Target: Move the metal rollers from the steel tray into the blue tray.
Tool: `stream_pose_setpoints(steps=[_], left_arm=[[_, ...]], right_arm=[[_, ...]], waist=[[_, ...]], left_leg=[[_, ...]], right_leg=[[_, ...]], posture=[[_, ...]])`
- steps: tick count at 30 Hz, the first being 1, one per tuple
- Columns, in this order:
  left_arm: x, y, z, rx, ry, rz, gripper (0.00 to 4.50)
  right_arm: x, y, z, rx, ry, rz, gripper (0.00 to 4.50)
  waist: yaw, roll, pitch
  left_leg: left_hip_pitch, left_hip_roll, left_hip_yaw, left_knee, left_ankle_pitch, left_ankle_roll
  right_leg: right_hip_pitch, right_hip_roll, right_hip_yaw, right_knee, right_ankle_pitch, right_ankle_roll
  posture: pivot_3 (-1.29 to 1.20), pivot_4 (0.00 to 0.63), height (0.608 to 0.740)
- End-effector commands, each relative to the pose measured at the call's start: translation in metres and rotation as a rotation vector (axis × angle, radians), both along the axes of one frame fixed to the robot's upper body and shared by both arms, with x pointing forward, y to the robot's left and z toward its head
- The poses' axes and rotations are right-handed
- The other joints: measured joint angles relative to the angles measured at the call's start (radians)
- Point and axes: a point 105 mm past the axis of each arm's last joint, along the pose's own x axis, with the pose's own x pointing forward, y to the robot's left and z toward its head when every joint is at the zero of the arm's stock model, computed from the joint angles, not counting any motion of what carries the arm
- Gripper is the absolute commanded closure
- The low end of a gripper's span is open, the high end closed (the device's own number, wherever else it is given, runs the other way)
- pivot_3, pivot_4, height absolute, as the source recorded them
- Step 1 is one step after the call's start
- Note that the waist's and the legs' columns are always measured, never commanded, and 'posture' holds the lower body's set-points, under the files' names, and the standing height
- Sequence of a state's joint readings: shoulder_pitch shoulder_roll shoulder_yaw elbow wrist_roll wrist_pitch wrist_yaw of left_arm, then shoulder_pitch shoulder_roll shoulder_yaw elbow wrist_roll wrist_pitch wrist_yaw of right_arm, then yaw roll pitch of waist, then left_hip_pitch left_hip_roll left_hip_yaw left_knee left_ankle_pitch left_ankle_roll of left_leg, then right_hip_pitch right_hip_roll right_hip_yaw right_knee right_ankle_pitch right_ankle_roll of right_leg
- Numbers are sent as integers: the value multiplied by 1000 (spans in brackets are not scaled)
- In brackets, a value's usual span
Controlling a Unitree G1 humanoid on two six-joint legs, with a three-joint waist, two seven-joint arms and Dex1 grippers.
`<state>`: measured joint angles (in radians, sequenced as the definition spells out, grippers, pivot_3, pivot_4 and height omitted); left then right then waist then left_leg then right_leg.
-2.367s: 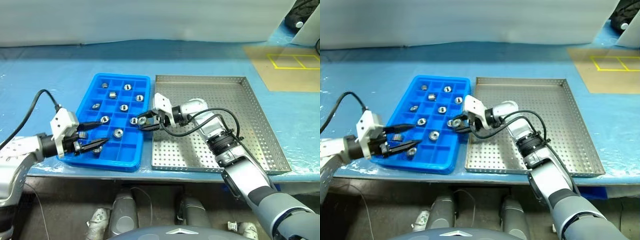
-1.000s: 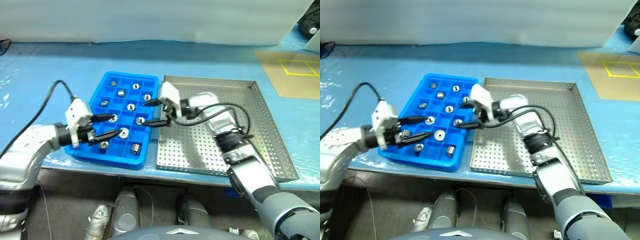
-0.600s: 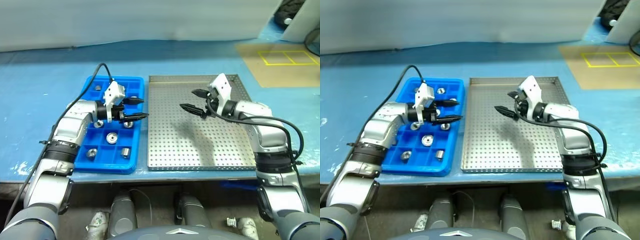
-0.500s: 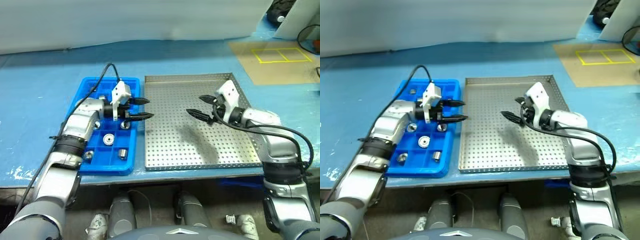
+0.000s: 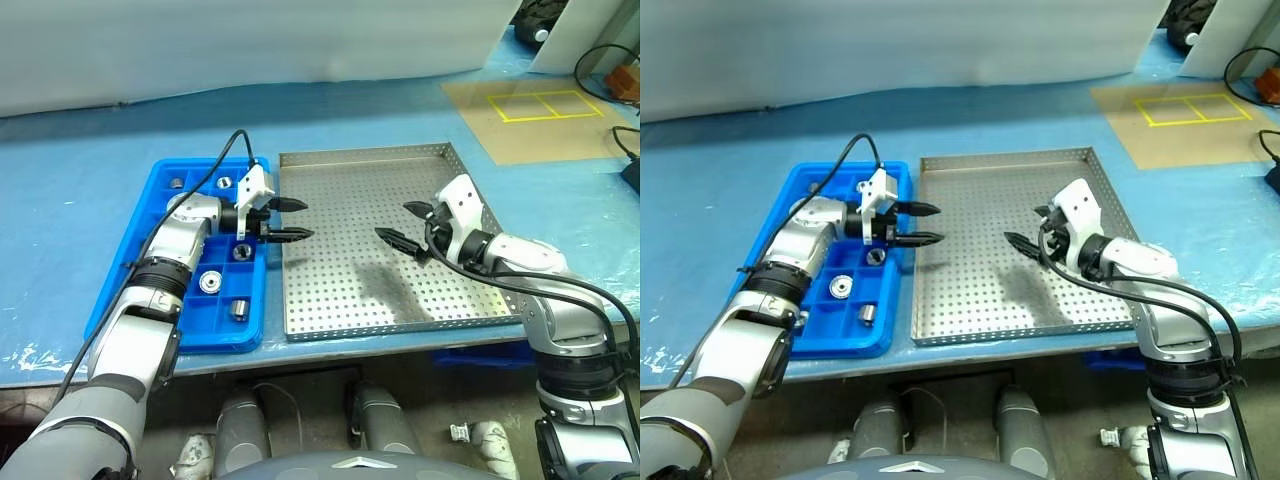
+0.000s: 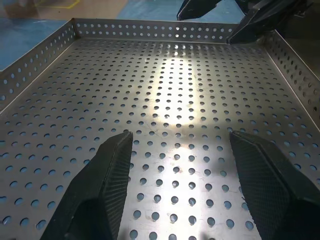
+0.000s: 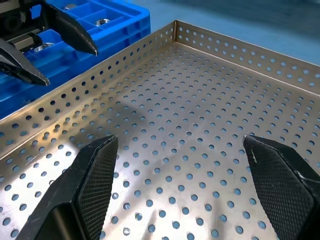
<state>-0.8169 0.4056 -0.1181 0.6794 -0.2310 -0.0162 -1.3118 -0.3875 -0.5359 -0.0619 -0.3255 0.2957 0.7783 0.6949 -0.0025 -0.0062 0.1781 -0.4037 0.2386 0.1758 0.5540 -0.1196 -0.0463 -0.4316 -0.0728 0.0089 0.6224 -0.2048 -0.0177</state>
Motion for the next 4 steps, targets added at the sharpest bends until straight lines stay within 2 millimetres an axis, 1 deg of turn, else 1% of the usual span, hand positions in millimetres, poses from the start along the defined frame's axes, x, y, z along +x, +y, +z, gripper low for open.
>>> stream_pose_setpoints(steps=[1, 4], left_arm=[[4, 14, 16, -29, -70, 71, 1243], [4, 23, 17, -41, -79, 118, 1243]], right_arm=[[7, 5, 11, 0, -55, 23, 381], [12, 8, 11, -4, -58, 37, 381]], waist=[[2, 0, 0], [5, 0, 0]], left_leg=[[0, 0, 0, 0, 0, 0], [0, 0, 0, 0, 0, 0]], right_leg=[[0, 0, 0, 0, 0, 0], [0, 0, -1, 0, 0, 0]], posture=[[-339, 150, 740], [-322, 150, 740]])
